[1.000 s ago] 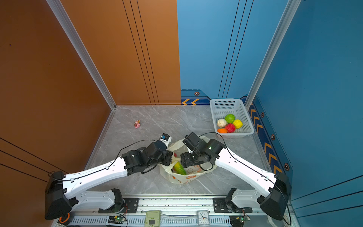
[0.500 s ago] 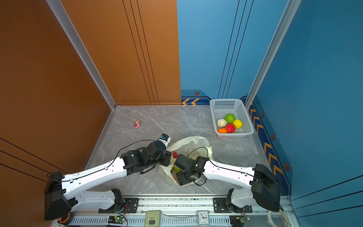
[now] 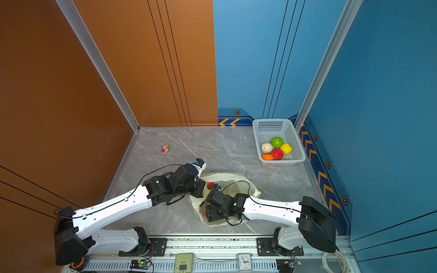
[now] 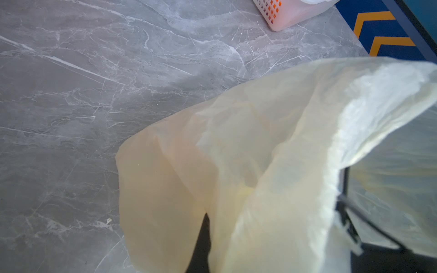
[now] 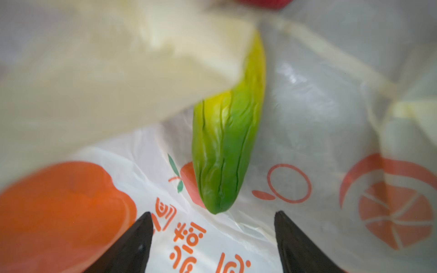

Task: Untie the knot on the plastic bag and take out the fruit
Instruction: 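Lower the right gripper into the bag and grasp the green-yellow bitter melon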

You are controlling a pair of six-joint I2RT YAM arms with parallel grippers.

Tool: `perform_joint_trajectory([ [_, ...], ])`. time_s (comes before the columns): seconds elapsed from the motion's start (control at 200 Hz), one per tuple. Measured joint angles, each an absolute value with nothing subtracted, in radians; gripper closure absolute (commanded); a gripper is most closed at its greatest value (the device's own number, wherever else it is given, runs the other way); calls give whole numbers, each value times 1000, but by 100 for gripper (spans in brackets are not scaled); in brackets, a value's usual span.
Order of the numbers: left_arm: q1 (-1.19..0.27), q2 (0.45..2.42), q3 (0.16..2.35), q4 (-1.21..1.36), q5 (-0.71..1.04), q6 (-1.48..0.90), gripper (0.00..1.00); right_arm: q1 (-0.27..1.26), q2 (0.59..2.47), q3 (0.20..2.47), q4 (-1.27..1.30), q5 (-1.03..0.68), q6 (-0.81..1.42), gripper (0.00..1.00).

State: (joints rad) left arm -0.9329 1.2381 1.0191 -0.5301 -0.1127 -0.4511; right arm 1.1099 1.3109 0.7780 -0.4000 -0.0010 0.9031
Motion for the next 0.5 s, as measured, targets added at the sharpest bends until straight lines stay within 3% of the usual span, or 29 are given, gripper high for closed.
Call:
perform_joint_trajectory([
  [0.22,-933,1238,1014,-553,-81,-415,100,985,1229,759,-366,47,978,17],
  [0.501,-933,1242,1002,-549,-70,-403,100,983,1368,760,-293,46,993,18],
])
